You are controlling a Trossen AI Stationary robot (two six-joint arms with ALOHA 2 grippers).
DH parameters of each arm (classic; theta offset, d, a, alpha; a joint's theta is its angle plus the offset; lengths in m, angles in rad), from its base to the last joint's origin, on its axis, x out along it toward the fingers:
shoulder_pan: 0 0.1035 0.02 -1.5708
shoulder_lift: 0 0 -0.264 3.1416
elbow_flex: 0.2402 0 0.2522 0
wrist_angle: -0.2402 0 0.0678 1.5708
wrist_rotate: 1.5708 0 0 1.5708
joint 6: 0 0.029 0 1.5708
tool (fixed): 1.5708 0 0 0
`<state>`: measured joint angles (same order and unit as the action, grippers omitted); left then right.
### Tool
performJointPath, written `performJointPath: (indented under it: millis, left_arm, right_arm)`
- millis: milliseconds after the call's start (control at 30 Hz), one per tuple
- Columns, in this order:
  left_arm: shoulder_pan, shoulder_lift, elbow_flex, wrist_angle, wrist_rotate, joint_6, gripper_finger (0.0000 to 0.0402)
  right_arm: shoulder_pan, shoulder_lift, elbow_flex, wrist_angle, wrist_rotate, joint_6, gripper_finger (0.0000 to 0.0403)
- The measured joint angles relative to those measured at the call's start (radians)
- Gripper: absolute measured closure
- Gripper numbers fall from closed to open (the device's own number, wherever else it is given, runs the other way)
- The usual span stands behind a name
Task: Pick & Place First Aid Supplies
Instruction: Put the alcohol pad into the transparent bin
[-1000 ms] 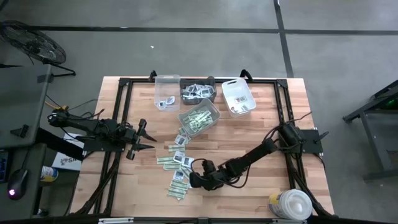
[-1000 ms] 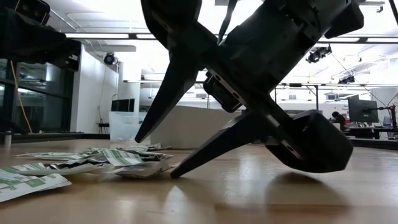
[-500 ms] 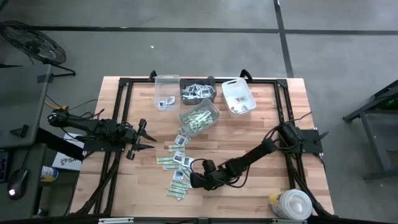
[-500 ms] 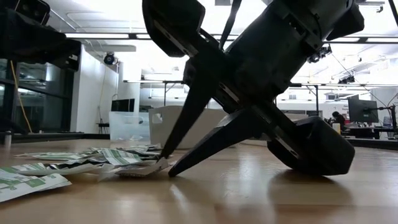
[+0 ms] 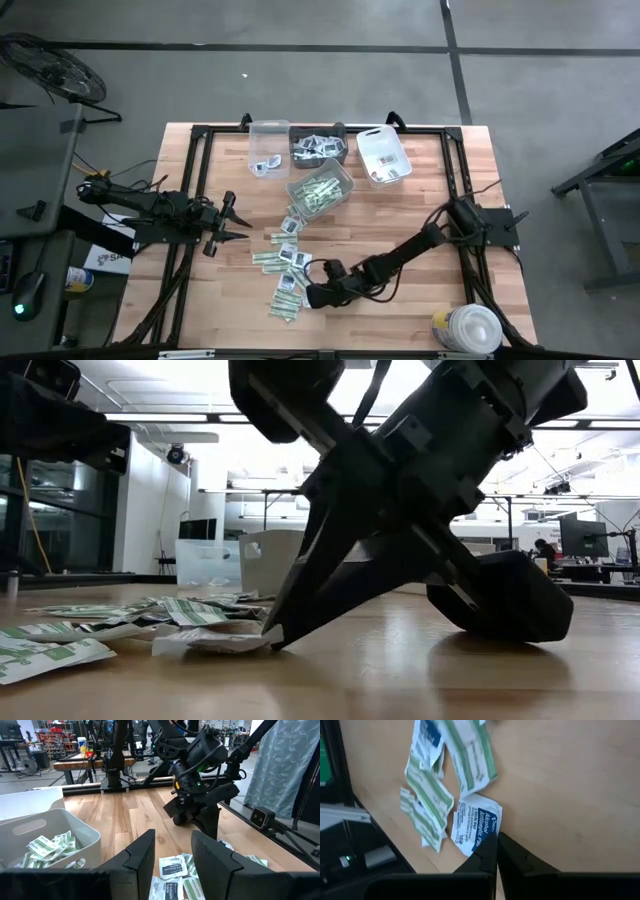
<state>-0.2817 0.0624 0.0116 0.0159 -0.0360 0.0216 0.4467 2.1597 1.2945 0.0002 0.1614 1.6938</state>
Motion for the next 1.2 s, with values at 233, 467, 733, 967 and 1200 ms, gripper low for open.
performJointPath:
  millis: [233,467,733,967,1200]
  left_arm:
    - [0.0,0.0,0.0,0.0,0.0,0.0,0.0273]
    - [0.0,0.0,0.0,0.0,0.0,0.0,0.0273]
    - [0.001,0.0,0.0,0.031,-0.143,-0.02,0.0273]
    - [0.0,0.0,0.0,0.043,-0.162,-0.183,0.0273]
    - [0.0,0.0,0.0,0.043,-0.191,-0.324,0.0273]
  right_arm:
    - [0.043,-0.033,-0.006,-0.02,0.072,-0.047,0.0402]
    - [0.066,-0.12,-0.003,-0.038,0.169,-0.154,0.0403]
    - [0.057,-0.219,-0.002,-0.046,0.286,-0.333,0.0403]
    - [0.048,-0.292,-0.002,-0.048,0.432,-0.512,0.0403]
    - [0.016,-0.329,-0.001,-0.01,0.563,-0.737,0.0403]
